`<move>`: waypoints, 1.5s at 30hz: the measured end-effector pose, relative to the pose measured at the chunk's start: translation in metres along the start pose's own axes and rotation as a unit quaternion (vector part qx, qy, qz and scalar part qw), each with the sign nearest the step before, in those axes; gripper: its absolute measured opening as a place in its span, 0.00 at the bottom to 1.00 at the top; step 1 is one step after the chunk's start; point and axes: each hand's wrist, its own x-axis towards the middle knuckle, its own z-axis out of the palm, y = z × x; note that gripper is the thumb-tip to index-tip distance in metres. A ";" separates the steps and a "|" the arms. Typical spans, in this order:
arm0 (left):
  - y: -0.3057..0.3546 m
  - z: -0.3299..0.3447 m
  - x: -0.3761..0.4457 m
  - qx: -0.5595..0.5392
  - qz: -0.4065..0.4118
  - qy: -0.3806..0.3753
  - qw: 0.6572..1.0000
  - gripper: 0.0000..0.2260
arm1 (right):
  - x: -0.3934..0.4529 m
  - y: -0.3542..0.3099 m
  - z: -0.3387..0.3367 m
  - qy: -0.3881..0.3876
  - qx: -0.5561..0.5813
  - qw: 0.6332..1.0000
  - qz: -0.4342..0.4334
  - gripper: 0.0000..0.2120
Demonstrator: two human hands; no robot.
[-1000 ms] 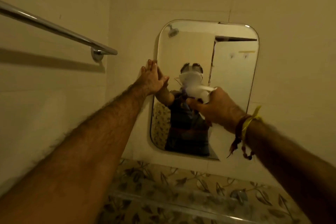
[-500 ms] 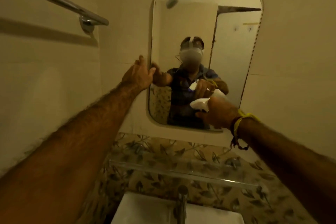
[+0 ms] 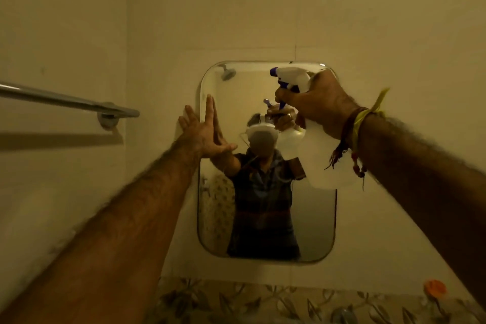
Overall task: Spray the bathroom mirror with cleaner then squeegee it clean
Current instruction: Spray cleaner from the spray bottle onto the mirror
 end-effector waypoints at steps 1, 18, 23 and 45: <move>0.001 0.000 0.001 0.005 0.000 0.004 1.000 0.67 | 0.003 0.001 -0.003 0.005 0.013 1.000 -0.001 0.18; 0.009 -0.006 0.007 0.035 -0.019 -0.006 0.999 0.68 | 0.016 0.053 -0.051 0.202 -0.058 0.971 0.116 0.22; 0.009 -0.003 0.006 0.056 -0.010 0.003 0.998 0.68 | 0.004 0.039 -0.008 0.104 -0.074 0.991 0.046 0.14; -0.008 0.008 -0.001 0.064 0.014 0.001 0.998 0.68 | -0.017 0.082 -0.012 0.235 -0.047 0.964 0.115 0.17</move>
